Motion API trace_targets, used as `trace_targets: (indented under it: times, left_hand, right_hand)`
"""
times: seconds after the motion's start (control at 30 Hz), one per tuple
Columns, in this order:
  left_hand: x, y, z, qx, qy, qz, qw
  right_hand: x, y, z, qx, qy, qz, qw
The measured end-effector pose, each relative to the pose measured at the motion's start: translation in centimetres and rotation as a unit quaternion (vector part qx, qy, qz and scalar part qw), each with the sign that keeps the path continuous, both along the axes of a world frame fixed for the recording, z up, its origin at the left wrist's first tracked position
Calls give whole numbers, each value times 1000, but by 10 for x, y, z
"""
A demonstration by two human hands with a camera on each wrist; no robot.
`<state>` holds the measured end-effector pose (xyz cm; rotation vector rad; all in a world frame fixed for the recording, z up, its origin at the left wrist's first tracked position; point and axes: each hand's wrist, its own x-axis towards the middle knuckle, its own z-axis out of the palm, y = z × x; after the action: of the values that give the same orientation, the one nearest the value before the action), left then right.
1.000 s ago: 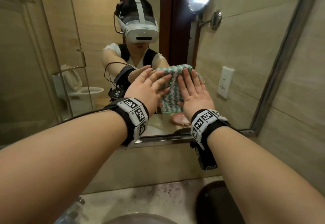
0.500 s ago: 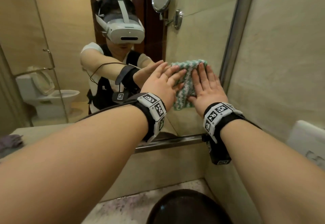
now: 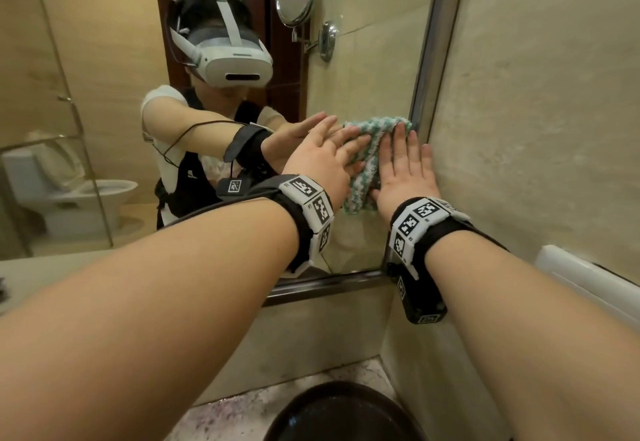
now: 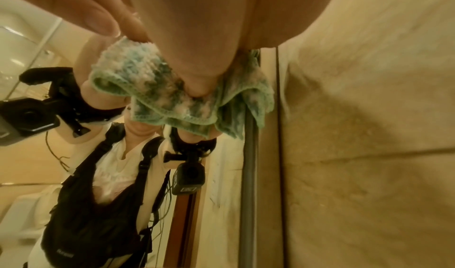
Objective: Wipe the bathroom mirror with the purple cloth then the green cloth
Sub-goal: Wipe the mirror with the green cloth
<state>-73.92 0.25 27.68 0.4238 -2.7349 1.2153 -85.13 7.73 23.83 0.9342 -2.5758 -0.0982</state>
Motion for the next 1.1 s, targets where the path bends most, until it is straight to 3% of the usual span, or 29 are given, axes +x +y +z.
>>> trace_targets:
  times: [0.4, 0.77, 1.1]
  left_hand:
    - [59, -36, 15, -3, -2, 14, 1000]
    - [163, -100, 25, 33, 75, 16, 997]
    - [248, -167, 25, 2, 93, 58, 994]
  right_hand:
    - [58, -39, 14, -36, 2, 43, 998]
    - [158, -110, 37, -55, 11, 94, 994]
    - [250, -168, 51, -33, 32, 123, 991]
